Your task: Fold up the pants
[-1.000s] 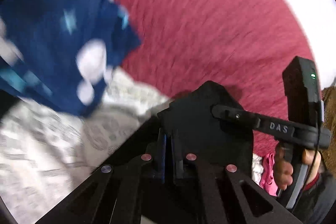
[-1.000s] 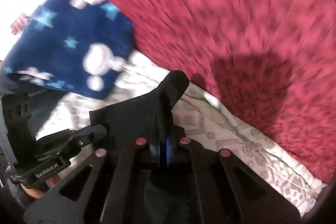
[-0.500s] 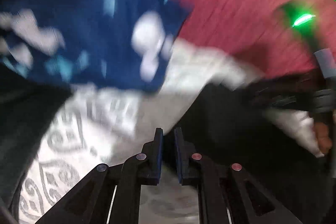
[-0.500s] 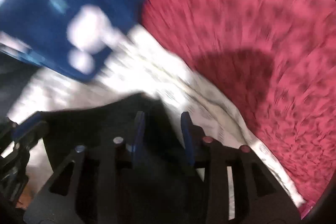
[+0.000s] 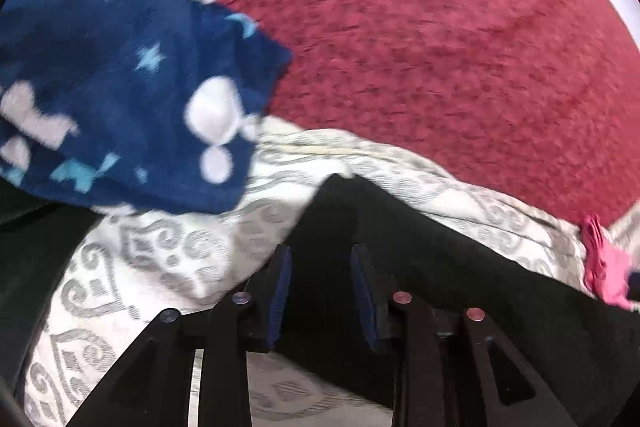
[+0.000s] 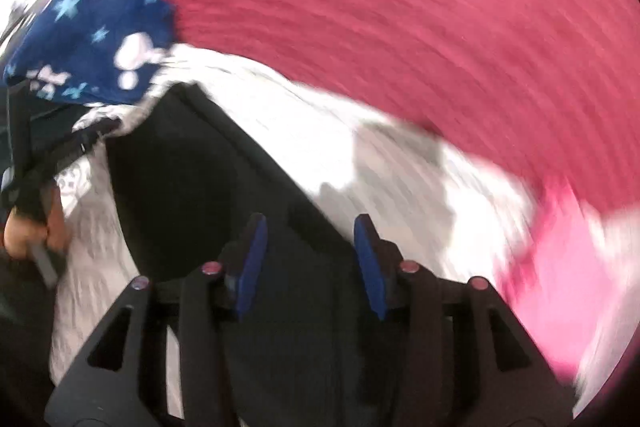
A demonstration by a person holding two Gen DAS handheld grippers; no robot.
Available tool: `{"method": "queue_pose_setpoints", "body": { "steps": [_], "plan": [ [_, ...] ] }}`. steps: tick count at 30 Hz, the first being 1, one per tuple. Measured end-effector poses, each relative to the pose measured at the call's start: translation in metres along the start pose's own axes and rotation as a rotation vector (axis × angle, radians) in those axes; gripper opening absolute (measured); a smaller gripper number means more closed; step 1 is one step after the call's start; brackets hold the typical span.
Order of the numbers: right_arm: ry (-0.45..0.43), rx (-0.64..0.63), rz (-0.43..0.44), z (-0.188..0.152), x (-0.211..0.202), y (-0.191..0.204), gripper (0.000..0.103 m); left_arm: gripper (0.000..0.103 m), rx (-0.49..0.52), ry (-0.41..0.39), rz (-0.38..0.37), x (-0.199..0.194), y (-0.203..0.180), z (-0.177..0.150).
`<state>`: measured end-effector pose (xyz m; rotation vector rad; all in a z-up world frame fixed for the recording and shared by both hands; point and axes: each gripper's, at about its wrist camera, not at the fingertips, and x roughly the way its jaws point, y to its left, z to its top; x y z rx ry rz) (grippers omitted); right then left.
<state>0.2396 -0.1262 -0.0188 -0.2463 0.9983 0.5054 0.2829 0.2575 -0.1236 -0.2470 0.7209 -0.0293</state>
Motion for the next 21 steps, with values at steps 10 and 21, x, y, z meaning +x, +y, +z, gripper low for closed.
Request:
{"method": "queue_pose_setpoints", "body": {
  "steps": [10,21],
  "plan": [
    [0.009,0.648,-0.261,-0.246,-0.134,-0.169,0.047,0.045,0.113,0.063,-0.201,-0.061,-0.104,-0.045],
    [-0.113,0.906,-0.212,-0.376,-0.169,-0.212,0.049,0.045,0.488,0.421,-0.574,-0.13,-0.287,-0.183]
  ]
}}
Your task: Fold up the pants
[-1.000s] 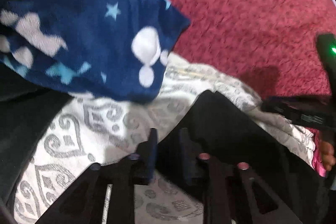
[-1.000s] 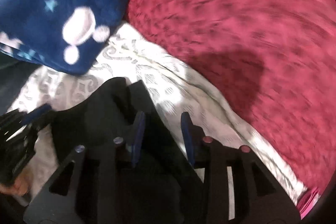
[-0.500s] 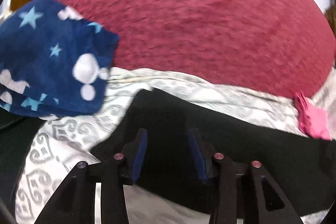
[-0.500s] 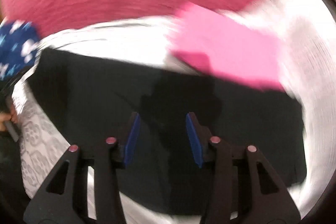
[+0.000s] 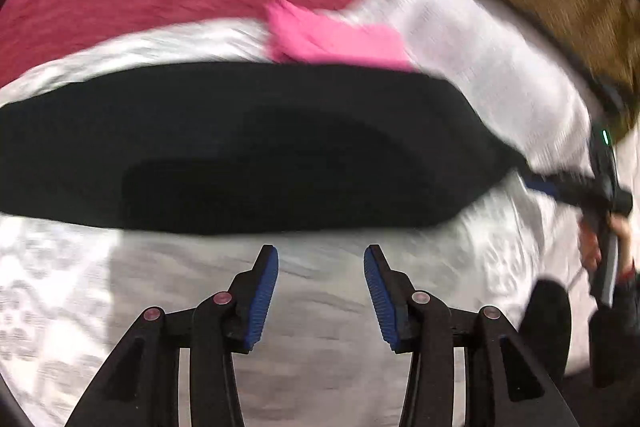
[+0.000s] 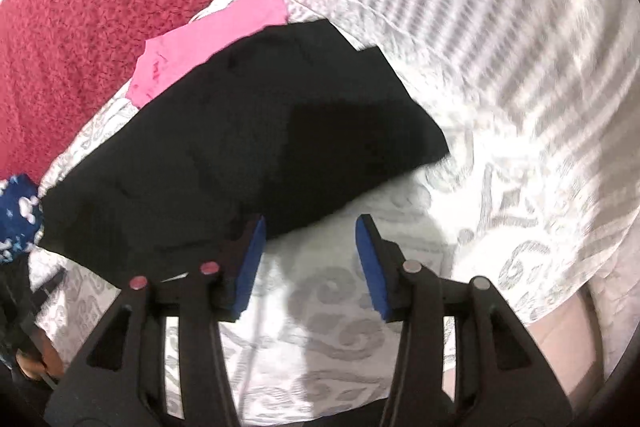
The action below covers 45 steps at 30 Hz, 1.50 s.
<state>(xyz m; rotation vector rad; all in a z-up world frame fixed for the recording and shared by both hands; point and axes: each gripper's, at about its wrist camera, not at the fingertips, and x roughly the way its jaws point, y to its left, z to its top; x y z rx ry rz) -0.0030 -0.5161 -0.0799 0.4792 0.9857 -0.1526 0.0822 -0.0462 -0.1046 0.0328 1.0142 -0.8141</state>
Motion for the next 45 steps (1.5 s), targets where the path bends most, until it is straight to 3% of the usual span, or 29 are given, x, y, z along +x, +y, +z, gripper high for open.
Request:
{"method": "queue_pose_setpoints", "body": {
  "steps": [3,9,16,19,25,27,35,39,45],
  "plan": [
    [0.009,0.045,0.054,-0.005,0.009,-0.018,0.049,0.046,0.007,0.061,-0.006,0.03,-0.024,0.007],
    [-0.033,-0.014,0.097,-0.008,0.0,-0.031,0.05,0.046,0.006,0.065,0.057,0.051,-0.047,0.029],
    [-0.095,-0.096,0.088,0.052,-0.01,-0.042,0.05,0.046,-0.032,0.053,0.099,0.055,-0.053,0.032],
    [-0.059,-0.073,0.099,0.077,0.012,-0.047,0.05,0.046,-0.061,0.041,0.099,0.057,-0.051,0.038],
    [0.011,-0.058,0.09,0.089,0.051,-0.048,0.05,0.046,-0.1,0.001,0.103,0.055,-0.054,0.058],
    [0.043,-0.047,0.098,0.085,0.057,-0.047,0.009,0.046,-0.095,-0.01,0.103,0.052,-0.056,0.062],
    [-0.097,0.069,0.309,0.089,-0.006,-0.073,0.004,0.046,-0.098,-0.021,0.096,0.051,-0.057,0.094],
    [-0.104,0.003,0.252,0.092,-0.008,-0.06,0.004,0.046,-0.139,-0.014,0.074,0.056,-0.051,0.103],
    [-0.094,0.019,0.238,0.096,0.005,-0.06,0.004,0.047,-0.142,0.046,0.032,0.052,-0.051,0.08]
  ]
}}
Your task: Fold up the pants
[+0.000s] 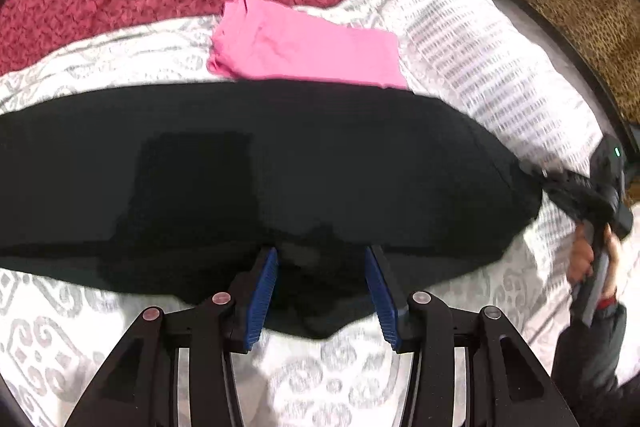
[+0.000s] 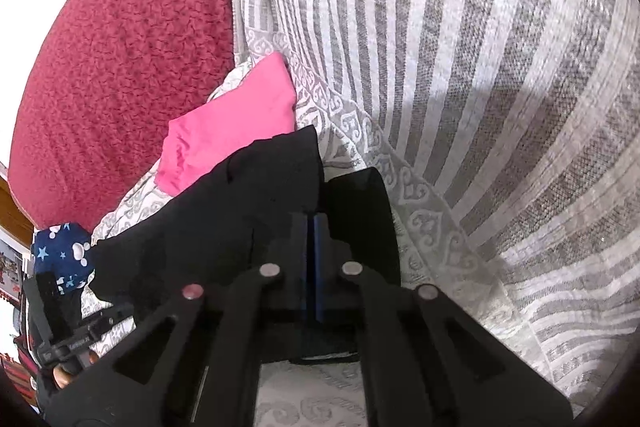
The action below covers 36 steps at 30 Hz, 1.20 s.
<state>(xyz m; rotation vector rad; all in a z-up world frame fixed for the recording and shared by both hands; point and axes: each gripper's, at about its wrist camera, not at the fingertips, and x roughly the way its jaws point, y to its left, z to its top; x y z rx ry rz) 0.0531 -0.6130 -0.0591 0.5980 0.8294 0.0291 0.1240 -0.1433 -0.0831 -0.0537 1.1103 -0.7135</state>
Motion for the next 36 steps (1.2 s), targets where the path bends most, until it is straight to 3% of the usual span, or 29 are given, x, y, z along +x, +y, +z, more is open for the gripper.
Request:
{"method": "queue_pose_setpoints", "body": {
  "steps": [5,8,13,14,16,17,19,20,21,22,23,24,26,30,36],
  "plan": [
    [0.008,0.012,-0.005,-0.004,0.006,-0.003,0.004,0.048,0.064,0.125,-0.032,0.018,-0.003,-0.028],
    [0.008,0.009,-0.009,-0.004,0.004,-0.003,0.004,0.056,0.129,0.098,-0.014,0.02,-0.014,-0.032],
    [0.01,0.005,-0.02,-0.006,0.004,-0.003,0.005,0.056,0.17,0.1,0.027,0.031,-0.031,-0.021],
    [0.01,-0.001,-0.024,-0.006,0.004,-0.002,0.006,0.053,0.175,0.093,0.035,0.032,-0.032,-0.021],
    [0.008,-0.019,-0.044,-0.008,0.004,-0.002,0.008,0.028,0.181,0.073,0.044,0.034,-0.031,-0.02],
    [0.005,-0.029,-0.056,-0.009,0.004,-0.002,0.01,0.026,0.173,0.061,0.046,0.032,-0.027,-0.019],
    [0.005,-0.046,-0.05,-0.009,0.005,-0.004,0.027,0.015,0.152,0.048,0.032,0.03,-0.02,-0.02],
    [0.015,-0.048,-0.035,-0.01,0.007,-0.006,0.049,0.013,0.137,0.039,0.024,0.028,-0.017,-0.019],
    [0.026,-0.048,-0.028,-0.011,0.01,-0.007,0.058,0.012,0.131,0.031,0.018,0.026,-0.015,-0.02],
    [0.033,-0.05,-0.023,-0.011,0.013,-0.007,0.057,0.011,0.135,0.017,0.016,0.022,-0.016,-0.02],
    [0.047,-0.055,-0.028,-0.013,0.017,-0.007,0.027,0.01,0.152,0.004,0.025,0.019,-0.019,-0.02],
    [0.061,-0.06,-0.034,-0.014,0.02,-0.006,0.005,0.01,0.171,-0.004,0.031,0.015,-0.023,-0.022],
    [0.042,-0.047,-0.037,-0.016,0.013,-0.005,0.003,0.01,0.223,-0.017,0.045,0.007,-0.032,-0.025],
    [-0.06,-0.063,-0.02,-0.025,-0.038,0.001,0.003,0.01,0.294,-0.019,0.031,-0.009,-0.04,-0.035],
    [0.033,-0.119,-0.117,-0.062,-0.034,-0.016,0.009,0.01,0.322,0.041,0.051,0.004,-0.037,-0.047]
  ]
}}
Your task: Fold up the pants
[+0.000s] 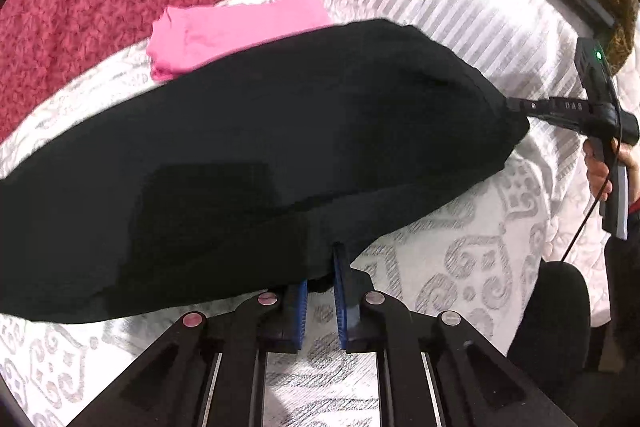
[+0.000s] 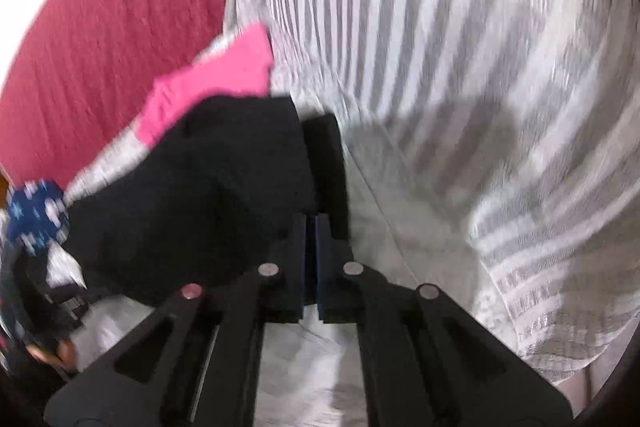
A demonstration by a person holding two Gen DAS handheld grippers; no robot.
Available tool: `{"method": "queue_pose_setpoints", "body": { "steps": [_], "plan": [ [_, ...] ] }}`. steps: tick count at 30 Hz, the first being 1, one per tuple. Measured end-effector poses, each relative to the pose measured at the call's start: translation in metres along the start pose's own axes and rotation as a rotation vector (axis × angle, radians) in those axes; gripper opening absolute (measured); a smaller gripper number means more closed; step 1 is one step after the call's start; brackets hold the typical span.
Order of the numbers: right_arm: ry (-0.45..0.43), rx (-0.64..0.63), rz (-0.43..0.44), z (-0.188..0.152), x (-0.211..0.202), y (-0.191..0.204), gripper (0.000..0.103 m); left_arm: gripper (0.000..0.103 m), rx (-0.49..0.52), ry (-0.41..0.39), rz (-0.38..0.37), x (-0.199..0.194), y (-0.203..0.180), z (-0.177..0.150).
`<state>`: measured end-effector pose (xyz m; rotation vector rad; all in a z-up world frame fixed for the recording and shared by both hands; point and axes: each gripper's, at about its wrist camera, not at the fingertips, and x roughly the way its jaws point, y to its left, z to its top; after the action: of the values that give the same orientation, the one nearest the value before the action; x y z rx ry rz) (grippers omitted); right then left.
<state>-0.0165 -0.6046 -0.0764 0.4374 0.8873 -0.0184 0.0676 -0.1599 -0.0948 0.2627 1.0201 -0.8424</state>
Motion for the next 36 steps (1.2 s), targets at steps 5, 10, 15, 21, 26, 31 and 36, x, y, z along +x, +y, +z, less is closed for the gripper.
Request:
{"method": "queue_pose_setpoints", "body": {
  "steps": [5,10,15,21,26,31,36],
  "plan": [
    [-0.004,0.031,0.016,0.002,0.0,-0.01,0.031,0.01,0.009,0.002,0.017,0.0,-0.004,0.002],
    [-0.084,0.016,0.053,0.045,-0.004,-0.004,0.053,0.01,0.002,0.013,0.018,0.002,-0.005,0.004],
    [-0.008,-0.041,0.026,0.091,0.044,0.018,0.053,0.01,-0.007,0.02,0.013,0.004,-0.003,0.005],
    [0.105,-0.024,0.025,0.111,0.111,0.022,0.061,0.01,-0.005,0.027,0.006,0.005,-0.001,0.009],
    [0.018,0.048,0.113,0.107,0.085,0.024,0.0,0.01,-0.012,0.023,-0.002,0.005,0.002,0.01],
    [-0.242,-0.01,0.054,0.092,-0.009,0.035,0.0,0.01,-0.012,0.017,-0.007,0.003,0.001,0.008],
    [-0.104,-0.059,0.036,0.105,0.025,0.026,0.069,0.01,-0.024,0.013,-0.006,0.002,0.001,0.005]
  ]
}}
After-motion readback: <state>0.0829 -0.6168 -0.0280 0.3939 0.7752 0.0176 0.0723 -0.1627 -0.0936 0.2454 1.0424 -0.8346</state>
